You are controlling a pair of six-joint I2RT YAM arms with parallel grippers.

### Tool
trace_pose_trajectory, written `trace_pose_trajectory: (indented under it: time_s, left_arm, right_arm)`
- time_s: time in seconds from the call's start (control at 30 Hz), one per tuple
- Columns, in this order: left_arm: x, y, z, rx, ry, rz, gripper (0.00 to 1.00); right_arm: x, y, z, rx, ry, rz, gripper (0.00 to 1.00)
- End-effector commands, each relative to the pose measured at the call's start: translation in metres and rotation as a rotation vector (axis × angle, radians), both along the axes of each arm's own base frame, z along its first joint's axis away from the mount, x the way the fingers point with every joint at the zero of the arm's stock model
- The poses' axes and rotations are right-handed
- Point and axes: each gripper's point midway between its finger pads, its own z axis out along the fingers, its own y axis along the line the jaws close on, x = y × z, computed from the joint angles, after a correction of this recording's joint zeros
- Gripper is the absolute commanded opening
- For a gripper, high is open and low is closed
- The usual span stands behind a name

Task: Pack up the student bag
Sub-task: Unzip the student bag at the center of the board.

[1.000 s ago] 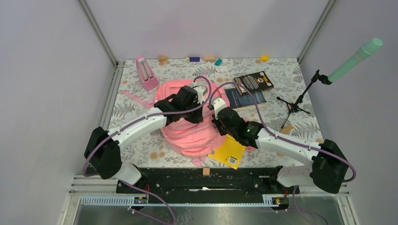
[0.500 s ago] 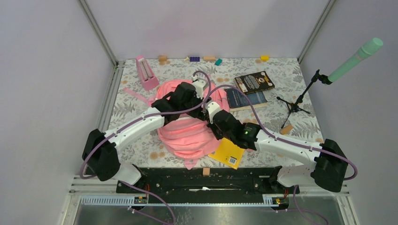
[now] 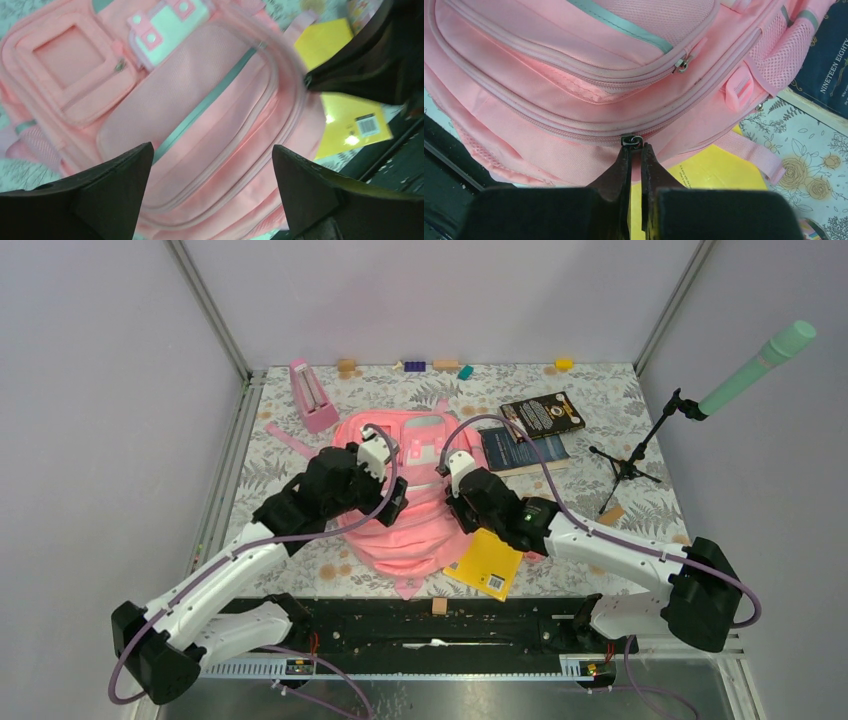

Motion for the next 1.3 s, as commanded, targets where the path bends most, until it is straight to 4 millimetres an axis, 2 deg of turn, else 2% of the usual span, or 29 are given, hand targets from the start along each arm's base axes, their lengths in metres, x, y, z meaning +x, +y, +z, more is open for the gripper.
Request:
trace_pose_trajectory:
  time_s: [0.0,0.13,0.3,0.47,0.63,0.7,0.9,1.03,1.17,1.27]
  left_arm:
    - [-0.002,0.035,-0.022,0.093,-0.038,0.047,0.95]
    - [0.002,0.057,-0.045,0.179,0.018,0.118,0.94]
    - [0.007,0.053,-0.052,0.198,0.060,0.104,0.93]
    - [0.007,0.044,-0.064,0.214,0.129,0.068,0.85]
    - [0.014,0.038,-0.065,0.223,0.152,0.070,0.63]
    - [0.013,0.031,-0.065,0.202,0.166,0.039,0.59]
    - [0.007,0.014,-0.074,0.164,0.240,-0.026,0.36]
    - [0.005,0.006,-0.072,0.125,0.257,-0.036,0.10]
    - [0.001,-0.002,-0.069,0.088,0.271,-0.070,0.01]
    - [-0.001,-0.005,-0.068,0.070,0.274,-0.092,0.00]
  right_arm:
    - [0.017,-0.001,0.021,0.087,-0.041,-0.046,0.00]
    - [0.021,-0.006,0.023,0.109,-0.035,-0.054,0.00]
    - [0.027,-0.013,0.024,0.106,-0.038,-0.058,0.00]
    - [0.029,-0.015,0.023,0.090,-0.046,-0.042,0.00]
    - [0.025,-0.013,0.019,0.068,-0.041,0.009,0.00]
    - [0.023,-0.014,0.015,0.036,-0.032,0.032,0.00]
    - [0.019,-0.021,0.010,-0.018,-0.033,0.070,0.00]
    - [0.018,-0.019,0.017,-0.010,-0.058,0.086,0.00]
    - [0.018,-0.020,0.017,-0.059,-0.098,0.088,0.00]
    - [0.017,-0.017,0.013,-0.104,-0.121,0.095,0.00]
